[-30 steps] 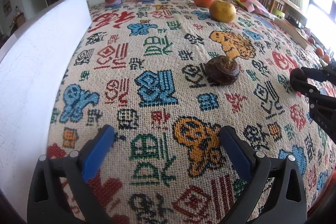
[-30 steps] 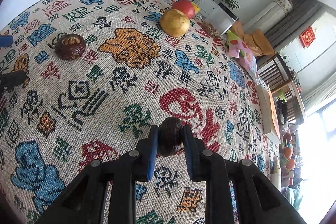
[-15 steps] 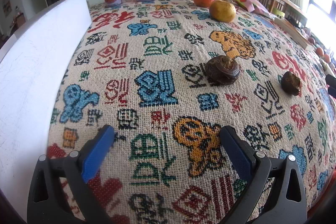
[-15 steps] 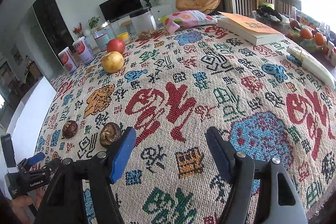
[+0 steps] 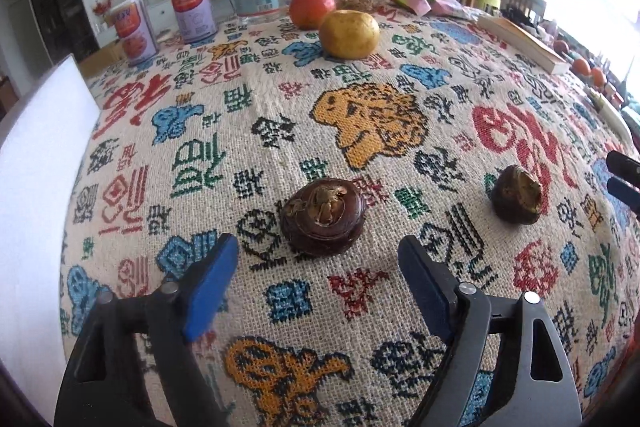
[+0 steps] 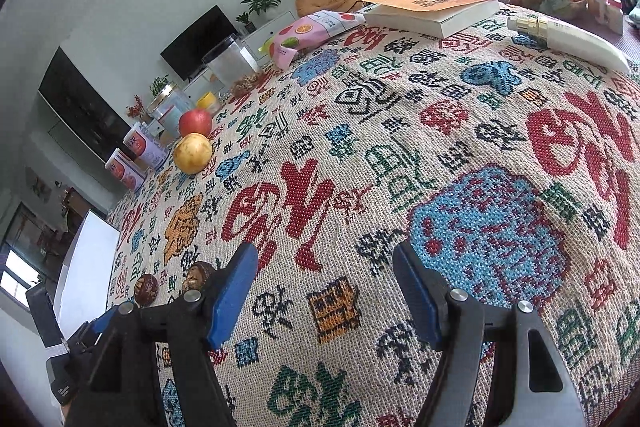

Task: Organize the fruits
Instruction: 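Grasp the yellow pear with the right tool and lift it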

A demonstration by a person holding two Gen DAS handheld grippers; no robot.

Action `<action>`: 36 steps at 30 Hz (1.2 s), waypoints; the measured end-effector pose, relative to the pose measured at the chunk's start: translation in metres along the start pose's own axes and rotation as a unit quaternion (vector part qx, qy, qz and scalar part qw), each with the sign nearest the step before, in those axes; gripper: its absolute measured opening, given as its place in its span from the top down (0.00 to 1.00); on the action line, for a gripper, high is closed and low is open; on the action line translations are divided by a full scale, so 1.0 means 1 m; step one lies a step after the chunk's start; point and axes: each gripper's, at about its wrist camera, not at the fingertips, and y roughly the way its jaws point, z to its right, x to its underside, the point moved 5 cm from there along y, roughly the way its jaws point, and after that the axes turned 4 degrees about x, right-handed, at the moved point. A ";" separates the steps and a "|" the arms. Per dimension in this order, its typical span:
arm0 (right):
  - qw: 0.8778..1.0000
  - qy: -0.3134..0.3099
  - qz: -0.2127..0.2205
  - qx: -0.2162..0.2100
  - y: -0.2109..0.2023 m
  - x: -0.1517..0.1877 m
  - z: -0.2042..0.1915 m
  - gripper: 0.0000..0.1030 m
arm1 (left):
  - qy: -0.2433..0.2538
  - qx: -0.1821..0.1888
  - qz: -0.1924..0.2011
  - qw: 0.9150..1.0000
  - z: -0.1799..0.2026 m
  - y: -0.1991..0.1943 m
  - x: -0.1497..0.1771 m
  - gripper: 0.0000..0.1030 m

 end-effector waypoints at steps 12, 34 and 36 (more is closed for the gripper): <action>0.999 -0.033 -0.007 0.014 0.004 0.002 -0.013 0.32 | -0.093 -0.041 0.018 0.995 -0.078 -0.014 0.011 0.58; 0.968 -0.186 -0.167 -0.011 0.212 -0.081 -0.235 0.20 | -0.104 -0.055 0.008 0.993 -0.089 -0.006 0.021 0.04; 0.968 -0.184 -0.169 -0.005 0.228 -0.085 -0.242 0.20 | -0.104 -0.055 0.008 0.993 -0.089 -0.006 0.020 0.04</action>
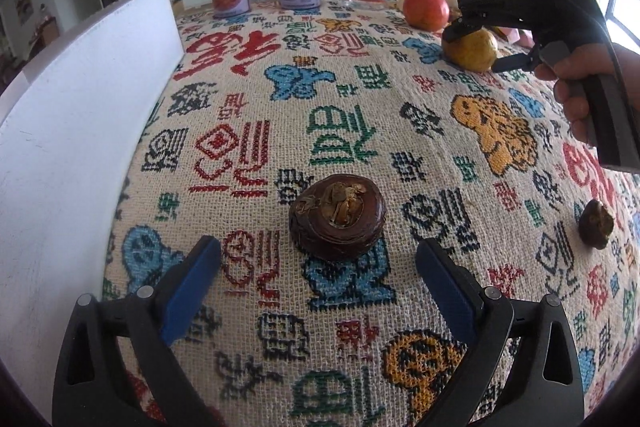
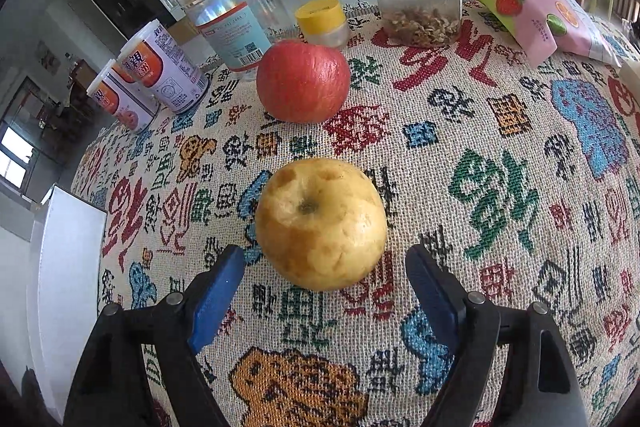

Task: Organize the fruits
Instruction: 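Grasp the yellow pear with the right tool and lift it, then close the left tool on the patterned passion fruit while the right tool holds the pear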

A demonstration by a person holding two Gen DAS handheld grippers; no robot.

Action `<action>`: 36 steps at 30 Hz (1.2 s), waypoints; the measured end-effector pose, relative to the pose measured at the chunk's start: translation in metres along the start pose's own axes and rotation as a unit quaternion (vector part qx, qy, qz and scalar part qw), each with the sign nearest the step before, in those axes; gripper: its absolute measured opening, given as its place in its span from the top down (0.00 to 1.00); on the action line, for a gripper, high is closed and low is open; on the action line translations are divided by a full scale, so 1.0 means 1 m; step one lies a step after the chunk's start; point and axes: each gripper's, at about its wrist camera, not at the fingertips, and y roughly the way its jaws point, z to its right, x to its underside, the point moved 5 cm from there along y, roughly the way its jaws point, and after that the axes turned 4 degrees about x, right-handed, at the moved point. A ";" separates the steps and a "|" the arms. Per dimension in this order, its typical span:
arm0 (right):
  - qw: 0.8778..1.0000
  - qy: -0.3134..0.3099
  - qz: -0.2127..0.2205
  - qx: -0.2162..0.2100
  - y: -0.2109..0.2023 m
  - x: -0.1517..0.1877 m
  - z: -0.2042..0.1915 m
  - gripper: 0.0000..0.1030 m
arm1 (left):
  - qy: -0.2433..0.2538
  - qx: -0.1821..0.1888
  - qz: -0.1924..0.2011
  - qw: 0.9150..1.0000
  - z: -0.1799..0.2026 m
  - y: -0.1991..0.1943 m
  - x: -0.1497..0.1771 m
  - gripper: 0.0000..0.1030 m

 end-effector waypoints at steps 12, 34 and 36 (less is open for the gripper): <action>0.998 0.050 0.010 -0.045 -0.043 0.020 0.048 0.37 | -0.001 0.001 0.000 1.000 0.000 0.000 0.000 0.04; 0.993 -0.036 0.070 0.084 -0.133 0.219 0.123 0.39 | 0.007 0.008 -0.001 1.000 0.001 -0.010 0.013 0.04; 0.993 -0.046 0.072 0.085 -0.132 0.221 0.121 0.35 | 0.007 0.014 -0.001 1.000 0.001 -0.010 0.014 0.04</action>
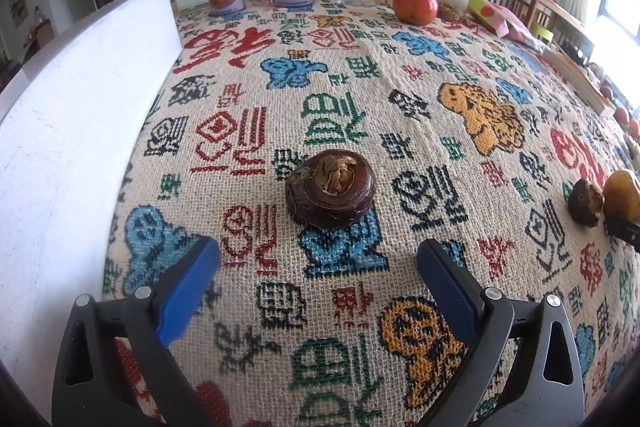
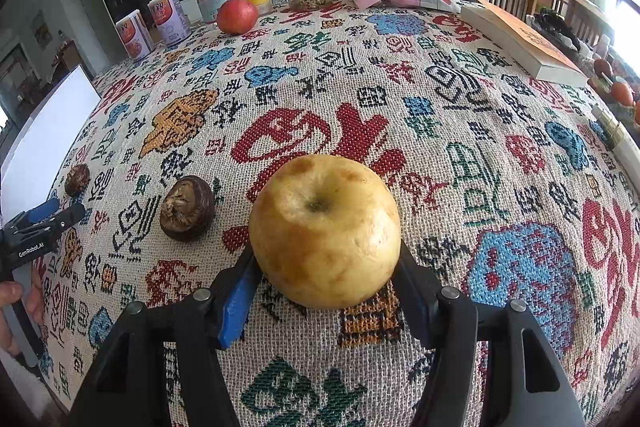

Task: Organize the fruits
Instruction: 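Close the left tool on the patterned passion fruit while the right tool holds the pear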

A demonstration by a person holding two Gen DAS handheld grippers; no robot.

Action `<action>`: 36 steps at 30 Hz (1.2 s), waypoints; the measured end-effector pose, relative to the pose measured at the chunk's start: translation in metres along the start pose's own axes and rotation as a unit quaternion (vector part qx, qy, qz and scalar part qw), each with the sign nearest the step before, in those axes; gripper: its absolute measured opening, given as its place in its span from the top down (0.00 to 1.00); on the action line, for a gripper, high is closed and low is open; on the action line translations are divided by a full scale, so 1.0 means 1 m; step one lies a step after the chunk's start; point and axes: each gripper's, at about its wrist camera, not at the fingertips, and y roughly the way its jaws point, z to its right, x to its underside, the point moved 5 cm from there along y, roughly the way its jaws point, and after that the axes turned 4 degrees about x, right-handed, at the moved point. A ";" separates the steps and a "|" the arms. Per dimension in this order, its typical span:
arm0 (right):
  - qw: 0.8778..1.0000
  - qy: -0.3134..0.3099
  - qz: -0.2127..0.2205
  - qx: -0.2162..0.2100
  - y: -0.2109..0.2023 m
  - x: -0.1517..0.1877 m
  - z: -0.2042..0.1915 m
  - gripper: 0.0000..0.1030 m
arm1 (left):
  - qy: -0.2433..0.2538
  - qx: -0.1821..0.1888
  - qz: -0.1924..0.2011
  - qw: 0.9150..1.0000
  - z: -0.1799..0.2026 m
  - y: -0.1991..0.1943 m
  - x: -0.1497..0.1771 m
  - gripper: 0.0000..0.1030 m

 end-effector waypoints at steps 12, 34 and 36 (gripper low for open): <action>0.998 0.047 0.019 -0.024 -0.005 0.000 0.011 0.06 | 0.006 0.023 0.000 1.000 -0.003 0.000 -0.015 0.10; 0.993 0.093 -0.017 -0.068 -0.028 0.020 0.010 0.36 | -0.005 0.065 0.003 0.998 0.032 -0.048 0.033 0.58; 0.996 0.083 -0.007 -0.028 -0.028 0.015 0.008 0.36 | -0.014 0.053 -0.004 0.998 0.030 -0.037 0.033 0.58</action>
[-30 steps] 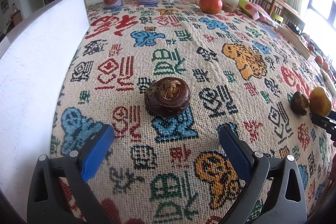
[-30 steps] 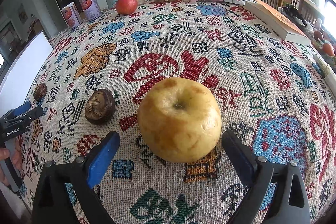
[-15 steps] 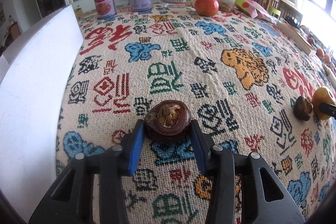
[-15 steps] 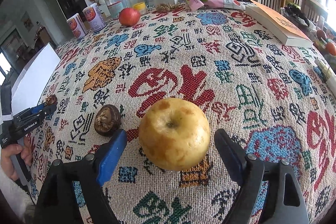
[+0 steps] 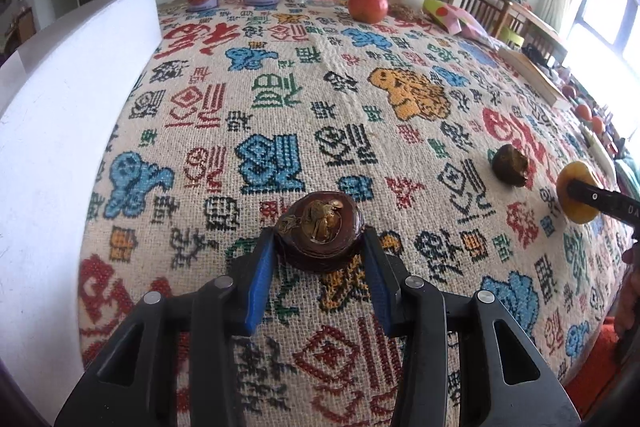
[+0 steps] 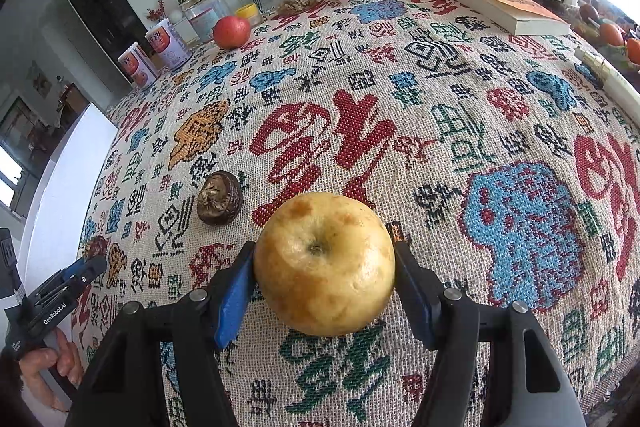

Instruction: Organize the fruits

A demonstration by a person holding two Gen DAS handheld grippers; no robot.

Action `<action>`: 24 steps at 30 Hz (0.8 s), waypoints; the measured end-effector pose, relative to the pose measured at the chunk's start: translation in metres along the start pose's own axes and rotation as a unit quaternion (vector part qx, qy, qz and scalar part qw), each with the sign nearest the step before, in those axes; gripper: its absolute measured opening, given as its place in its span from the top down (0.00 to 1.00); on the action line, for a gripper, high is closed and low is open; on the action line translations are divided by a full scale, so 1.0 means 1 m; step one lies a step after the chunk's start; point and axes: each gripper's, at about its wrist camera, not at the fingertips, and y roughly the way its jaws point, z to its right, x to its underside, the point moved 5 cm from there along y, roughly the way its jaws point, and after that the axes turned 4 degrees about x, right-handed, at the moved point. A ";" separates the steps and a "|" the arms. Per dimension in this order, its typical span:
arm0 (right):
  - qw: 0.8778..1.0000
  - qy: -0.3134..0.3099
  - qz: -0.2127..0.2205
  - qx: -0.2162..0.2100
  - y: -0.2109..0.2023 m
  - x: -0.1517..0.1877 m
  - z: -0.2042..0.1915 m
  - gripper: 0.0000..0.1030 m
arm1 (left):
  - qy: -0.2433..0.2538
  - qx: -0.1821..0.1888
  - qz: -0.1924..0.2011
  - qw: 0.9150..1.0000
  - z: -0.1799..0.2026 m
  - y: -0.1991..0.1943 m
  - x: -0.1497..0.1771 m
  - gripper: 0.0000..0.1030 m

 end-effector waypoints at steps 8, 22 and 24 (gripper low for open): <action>0.997 -0.012 0.063 0.050 0.033 -0.050 0.022 0.35 | -0.001 -0.031 0.032 0.999 -0.015 0.007 -0.010 0.57; 0.991 -0.089 0.027 0.100 0.073 -0.075 0.036 0.00 | 0.028 -0.055 0.007 0.998 -0.003 0.017 -0.008 0.06; 0.992 -0.084 0.028 0.095 0.072 -0.075 0.038 0.00 | 0.020 -0.046 0.007 0.999 -0.006 0.016 -0.009 0.06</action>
